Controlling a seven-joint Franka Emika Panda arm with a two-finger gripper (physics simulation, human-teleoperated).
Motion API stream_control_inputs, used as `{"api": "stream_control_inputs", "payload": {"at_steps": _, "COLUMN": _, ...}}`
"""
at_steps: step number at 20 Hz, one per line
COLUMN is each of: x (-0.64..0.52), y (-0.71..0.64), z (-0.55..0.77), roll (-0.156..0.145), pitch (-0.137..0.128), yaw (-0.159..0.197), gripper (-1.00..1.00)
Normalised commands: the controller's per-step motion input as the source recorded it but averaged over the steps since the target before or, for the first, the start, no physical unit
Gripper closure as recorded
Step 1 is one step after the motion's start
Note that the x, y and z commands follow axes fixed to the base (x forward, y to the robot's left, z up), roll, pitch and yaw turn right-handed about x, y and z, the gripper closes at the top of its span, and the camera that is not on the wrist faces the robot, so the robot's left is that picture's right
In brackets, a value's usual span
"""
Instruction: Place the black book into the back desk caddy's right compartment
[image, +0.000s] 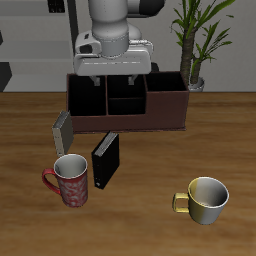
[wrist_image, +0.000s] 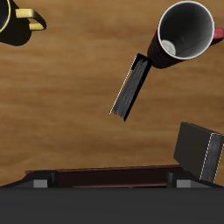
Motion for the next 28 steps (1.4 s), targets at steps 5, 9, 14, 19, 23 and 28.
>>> {"api": "stream_control_inputs", "payload": {"at_steps": 5, "x": 0.26, "y": -0.24, "z": 0.04, "roll": 0.015, "pitch": -0.061, "yaw": 0.106, "gripper": -1.00}}
{"api": "stream_control_inputs", "payload": {"at_steps": 9, "x": 0.21, "y": -0.13, "z": -0.07, "roll": 0.012, "pitch": 0.003, "yaw": 0.002, "gripper": -1.00}}
{"api": "stream_control_inputs", "payload": {"at_steps": 14, "x": 0.25, "y": -0.27, "z": -0.18, "roll": -0.032, "pitch": 0.010, "yaw": -0.054, "gripper": -1.00}}
{"api": "stream_control_inputs", "payload": {"at_steps": 19, "x": 0.17, "y": -0.16, "z": -0.22, "roll": -0.021, "pitch": -0.015, "yaw": -0.010, "gripper": -1.00}}
{"api": "stream_control_inputs", "payload": {"at_steps": 23, "x": 0.09, "y": -0.02, "z": -0.25, "roll": -0.019, "pitch": -0.033, "yaw": -0.092, "gripper": -1.00}}
{"api": "stream_control_inputs", "payload": {"at_steps": 28, "x": 0.04, "y": -0.03, "z": -0.12, "roll": -0.033, "pitch": -0.049, "yaw": -0.089, "gripper": -1.00}}
